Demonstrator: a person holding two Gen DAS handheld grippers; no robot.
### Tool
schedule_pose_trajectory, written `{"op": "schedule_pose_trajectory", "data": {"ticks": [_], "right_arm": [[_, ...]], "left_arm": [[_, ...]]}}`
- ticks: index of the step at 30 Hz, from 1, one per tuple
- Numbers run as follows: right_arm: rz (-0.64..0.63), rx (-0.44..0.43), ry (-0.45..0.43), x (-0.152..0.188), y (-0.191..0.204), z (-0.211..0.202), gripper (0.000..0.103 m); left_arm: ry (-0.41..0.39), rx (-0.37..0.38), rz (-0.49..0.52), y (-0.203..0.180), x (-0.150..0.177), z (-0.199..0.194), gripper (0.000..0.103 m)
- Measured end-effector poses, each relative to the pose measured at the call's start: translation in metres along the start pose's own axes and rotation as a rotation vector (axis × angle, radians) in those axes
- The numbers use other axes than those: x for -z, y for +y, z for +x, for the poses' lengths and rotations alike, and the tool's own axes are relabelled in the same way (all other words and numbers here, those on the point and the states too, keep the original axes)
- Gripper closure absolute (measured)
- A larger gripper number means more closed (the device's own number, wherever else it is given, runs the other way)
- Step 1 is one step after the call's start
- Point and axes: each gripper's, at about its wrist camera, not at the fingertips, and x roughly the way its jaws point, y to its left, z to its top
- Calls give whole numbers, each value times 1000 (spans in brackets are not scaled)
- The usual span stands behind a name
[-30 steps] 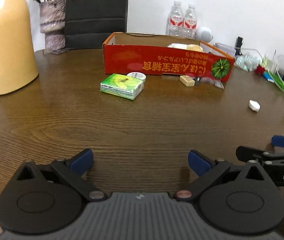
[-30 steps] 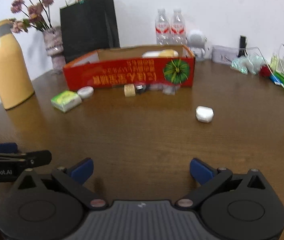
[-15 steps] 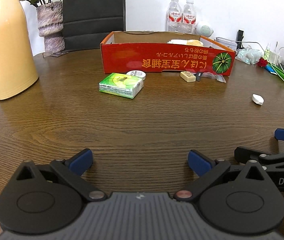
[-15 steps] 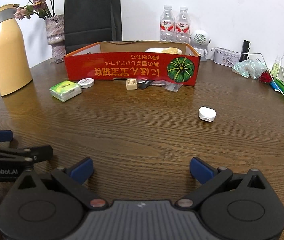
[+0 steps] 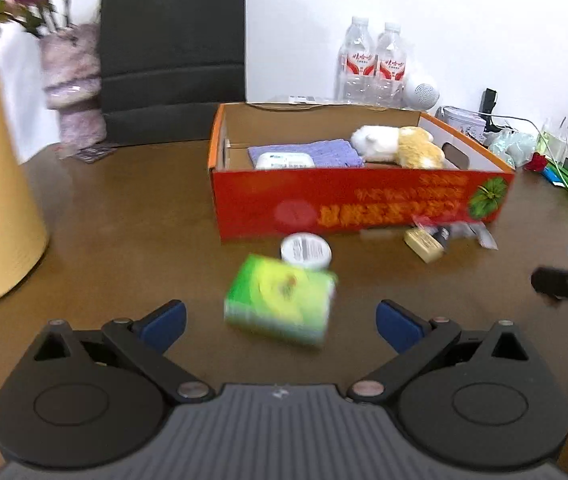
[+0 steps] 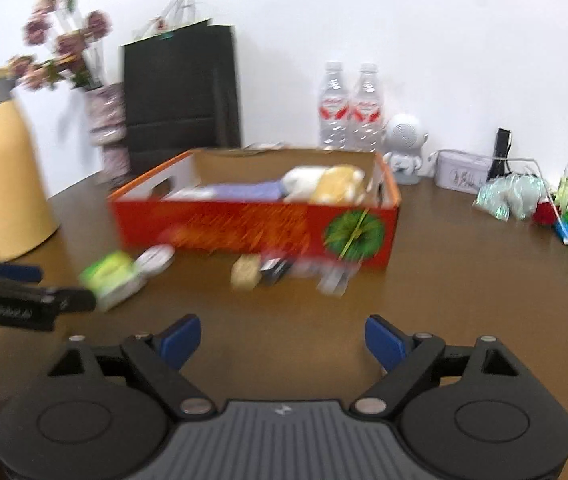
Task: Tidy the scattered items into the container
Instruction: 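Grasp the green tissue pack with the left tool while the right tool grasps a clear packet, then carry the tissue pack and clear packet into the box and open both tools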
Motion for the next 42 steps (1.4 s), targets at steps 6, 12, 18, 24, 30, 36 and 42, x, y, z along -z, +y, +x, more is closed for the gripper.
{"op": "schedule_pose_trajectory", "data": {"ticks": [6,12,18,24,30,36,42], "right_arm": [[63,39,69,-25,-24,71,38],[99,55,98,-18,-35,94,58],[52,62,88,-20,-32,100,80],[20,48,117,-17,-19,86,86],[-16,-2,29,3,4,16,86],[-30,-69,20,49,40,-40,86],[-21,-83,-45,44,40,-65,86]], "left_arm": [[33,43,32,5,-7,40,0],[19,58,27,10,-2,43,37],[25,54,70,4,2,40,36],[-15,23,-18,2,10,17,39],[-108,-16,-155,-16,29,-40,39],[-83,21,-87,-65,55,-66,39],[-158,42,-80,-74,34,-80,39]]}}
